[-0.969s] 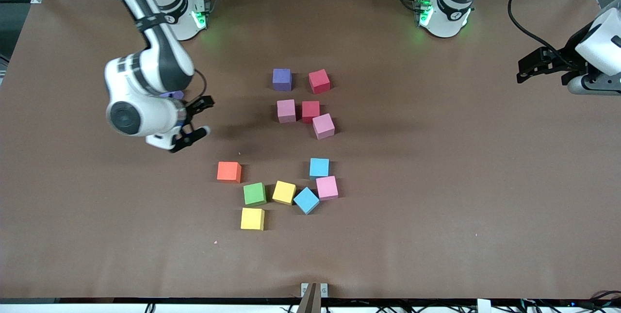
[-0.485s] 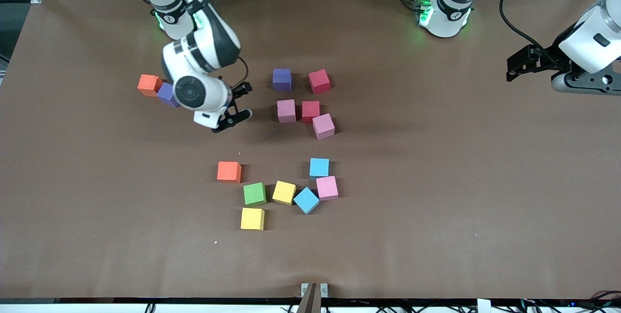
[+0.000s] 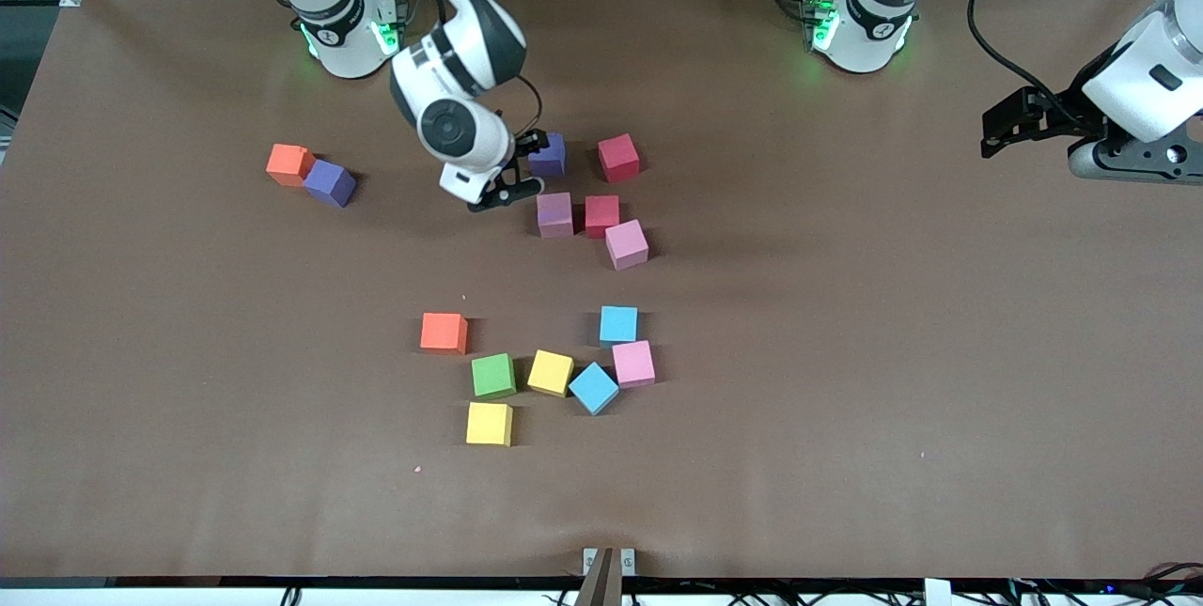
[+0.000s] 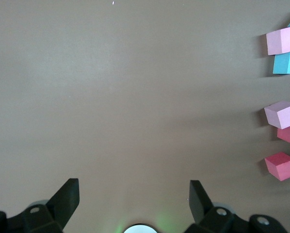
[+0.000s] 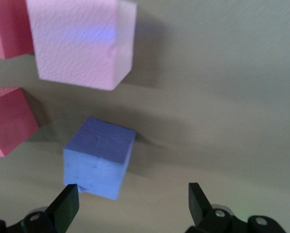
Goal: Arrange 11 blocks into digit 3
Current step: 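Lower the right gripper and grasp the blue cube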
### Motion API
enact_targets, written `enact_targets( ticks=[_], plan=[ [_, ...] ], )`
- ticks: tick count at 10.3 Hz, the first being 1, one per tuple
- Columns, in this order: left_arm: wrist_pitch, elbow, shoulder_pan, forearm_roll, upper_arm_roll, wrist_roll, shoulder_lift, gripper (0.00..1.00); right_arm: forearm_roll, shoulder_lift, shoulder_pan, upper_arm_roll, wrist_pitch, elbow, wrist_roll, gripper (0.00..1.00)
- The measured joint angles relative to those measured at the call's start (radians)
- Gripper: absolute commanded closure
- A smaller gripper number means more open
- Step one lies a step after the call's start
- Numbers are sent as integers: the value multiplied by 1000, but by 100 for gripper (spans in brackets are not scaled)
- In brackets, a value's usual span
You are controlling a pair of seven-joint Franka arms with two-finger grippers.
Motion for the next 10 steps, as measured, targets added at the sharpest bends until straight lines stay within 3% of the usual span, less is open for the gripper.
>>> enact_targets(
  ticks=[4, 10],
  plan=[
    [0, 0, 0, 0, 0, 0, 0, 0, 89, 17, 46, -1, 106, -46, 64, 0],
    [0, 0, 1, 0, 0, 0, 0, 0, 149, 58, 64, 0, 189, -59, 102, 0]
  ],
)
